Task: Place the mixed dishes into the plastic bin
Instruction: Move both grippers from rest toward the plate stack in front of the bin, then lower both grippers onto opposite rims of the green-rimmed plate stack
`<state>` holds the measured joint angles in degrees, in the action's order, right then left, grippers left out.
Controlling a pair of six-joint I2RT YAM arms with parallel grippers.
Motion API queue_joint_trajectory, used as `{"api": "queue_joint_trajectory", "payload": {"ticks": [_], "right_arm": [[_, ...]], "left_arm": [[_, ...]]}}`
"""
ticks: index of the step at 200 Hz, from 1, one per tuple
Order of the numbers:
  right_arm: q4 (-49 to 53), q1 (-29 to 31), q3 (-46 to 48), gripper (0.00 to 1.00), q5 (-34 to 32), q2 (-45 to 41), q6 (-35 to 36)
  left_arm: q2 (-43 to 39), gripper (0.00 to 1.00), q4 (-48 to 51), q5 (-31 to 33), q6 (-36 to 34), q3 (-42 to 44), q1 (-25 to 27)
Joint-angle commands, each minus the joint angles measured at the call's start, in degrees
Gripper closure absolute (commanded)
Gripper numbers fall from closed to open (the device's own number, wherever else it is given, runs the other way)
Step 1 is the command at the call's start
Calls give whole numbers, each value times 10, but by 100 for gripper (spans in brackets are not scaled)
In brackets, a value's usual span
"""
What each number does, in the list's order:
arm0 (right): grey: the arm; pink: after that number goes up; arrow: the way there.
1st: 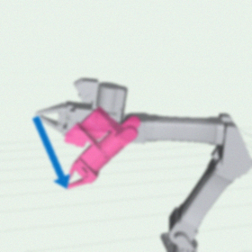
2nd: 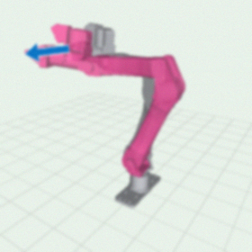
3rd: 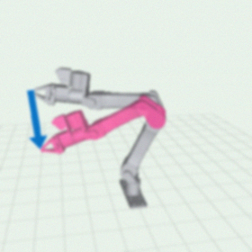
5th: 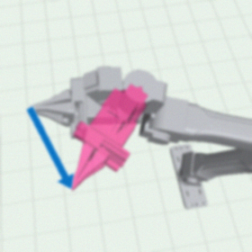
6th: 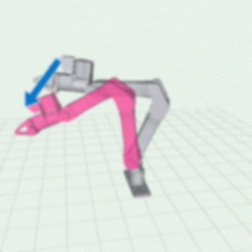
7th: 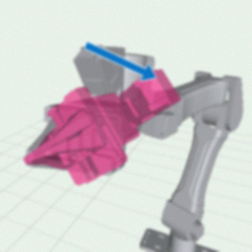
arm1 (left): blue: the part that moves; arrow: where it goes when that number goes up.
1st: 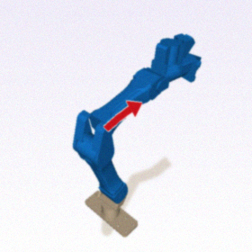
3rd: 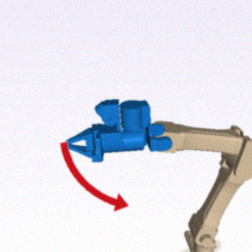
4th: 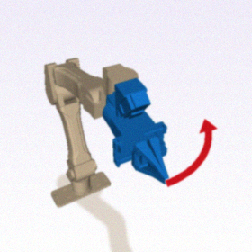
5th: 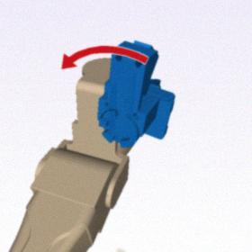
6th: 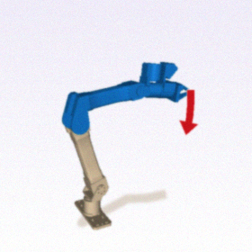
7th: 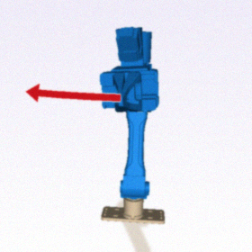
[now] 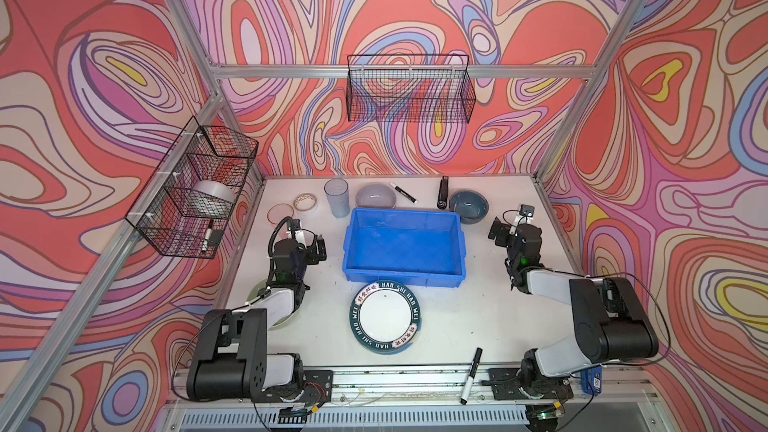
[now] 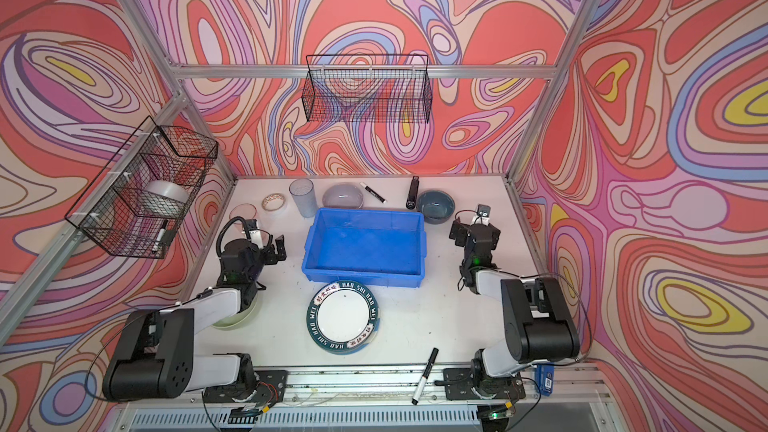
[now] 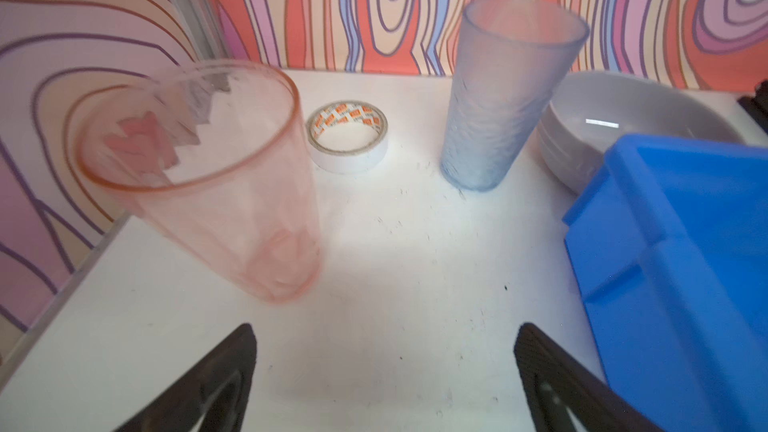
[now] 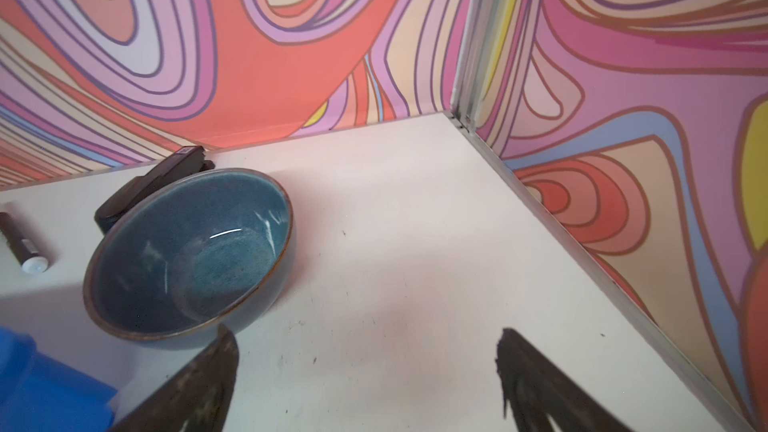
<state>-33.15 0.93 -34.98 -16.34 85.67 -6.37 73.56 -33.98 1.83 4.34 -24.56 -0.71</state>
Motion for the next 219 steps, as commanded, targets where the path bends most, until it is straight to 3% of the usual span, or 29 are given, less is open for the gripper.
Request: {"api": "queue_joint_trajectory", "payload": {"ticks": [1, 36, 51, 87, 109, 160, 219], "right_arm": [[181, 4, -43, 2, -30, -35, -50], [315, 11, -71, 2, 5, -134, -93], [389, 20, -100, 3, 36, -160, -102], [514, 52, -140, 7, 147, -206, -129], [555, 94, -145, 12, 215, -218, -146], [624, 211, -149, 20, 303, -245, -166], [642, 325, -119, 32, 341, -248, -203]], "left_arm": [[-64, 0, 160, 74, 47, -41, 15], [-145, 2, 381, 142, 111, -124, 68], [-171, 3, 454, 139, 144, -147, 91], [-218, 13, 637, 28, 243, -205, 99], [-237, 19, 708, -51, 262, -218, 110], [-241, 26, 815, -107, 262, -244, 156], [-230, 47, 798, -91, 341, -168, 278]]}}
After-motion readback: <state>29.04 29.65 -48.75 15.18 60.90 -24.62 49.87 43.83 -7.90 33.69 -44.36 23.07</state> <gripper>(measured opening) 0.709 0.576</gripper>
